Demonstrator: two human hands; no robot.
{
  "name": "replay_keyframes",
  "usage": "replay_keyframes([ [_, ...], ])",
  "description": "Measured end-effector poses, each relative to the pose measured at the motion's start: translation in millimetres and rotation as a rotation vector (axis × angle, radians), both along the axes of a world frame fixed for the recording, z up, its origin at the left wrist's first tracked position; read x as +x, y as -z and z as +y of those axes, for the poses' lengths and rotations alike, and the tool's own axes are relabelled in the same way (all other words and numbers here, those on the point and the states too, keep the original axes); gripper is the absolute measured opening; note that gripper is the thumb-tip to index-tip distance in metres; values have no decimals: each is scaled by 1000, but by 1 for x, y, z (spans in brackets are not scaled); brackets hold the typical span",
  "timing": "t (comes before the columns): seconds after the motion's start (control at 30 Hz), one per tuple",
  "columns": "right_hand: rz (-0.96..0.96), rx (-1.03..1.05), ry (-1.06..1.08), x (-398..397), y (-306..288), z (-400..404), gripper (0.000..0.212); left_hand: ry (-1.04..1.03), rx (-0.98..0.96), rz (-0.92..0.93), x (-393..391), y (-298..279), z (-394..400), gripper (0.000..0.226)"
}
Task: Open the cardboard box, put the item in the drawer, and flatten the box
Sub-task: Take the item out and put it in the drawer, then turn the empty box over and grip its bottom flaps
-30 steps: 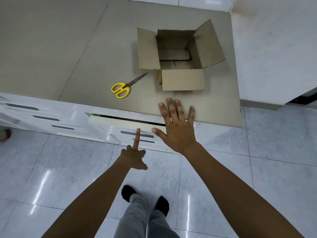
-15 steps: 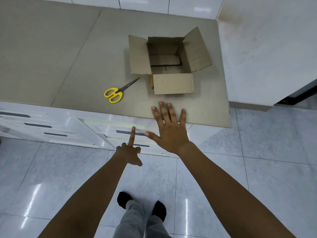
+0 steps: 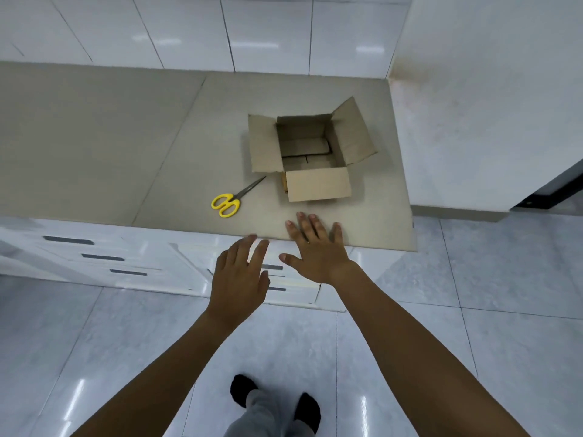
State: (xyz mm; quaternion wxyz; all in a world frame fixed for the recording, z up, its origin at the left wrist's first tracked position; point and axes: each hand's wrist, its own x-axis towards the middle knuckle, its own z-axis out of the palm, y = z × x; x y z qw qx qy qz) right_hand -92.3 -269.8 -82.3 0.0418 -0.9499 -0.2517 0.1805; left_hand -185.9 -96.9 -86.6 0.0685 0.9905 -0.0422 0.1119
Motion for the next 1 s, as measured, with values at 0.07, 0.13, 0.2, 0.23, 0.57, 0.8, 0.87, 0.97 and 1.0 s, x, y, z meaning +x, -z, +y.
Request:
replay_keyframes([
  [0.07,26,-5,-6,0,-6,-1,77,6,98,145,4,-3,4,84],
  [0.13,40,-13,-10,0,-10,-1,78,4,149,306,10,-3,8,103],
  [0.2,49,-22,-11,-1,-13,-1,80,22,169,410,15,-5,9,110],
  [0.23,54,-30,-13,0,-14,-1,81,26,169,439,17,-6,8,111],
  [0.57,315,-101,-33,24,-67,4,75,81,157,775,33,-15,12,127],
  [0.8,-107,262,84,53,-121,11,40,114,122,878,39,-25,15,133],
  [0.87,-322,150,81,64,-117,9,53,148,119,930,43,-29,18,133],
  [0.97,-225,-98,98,77,-101,4,82,206,108,977,50,-38,26,130],
  [1.0,-209,-130,102,80,-93,1,80,224,109,989,51,-40,29,129],
])
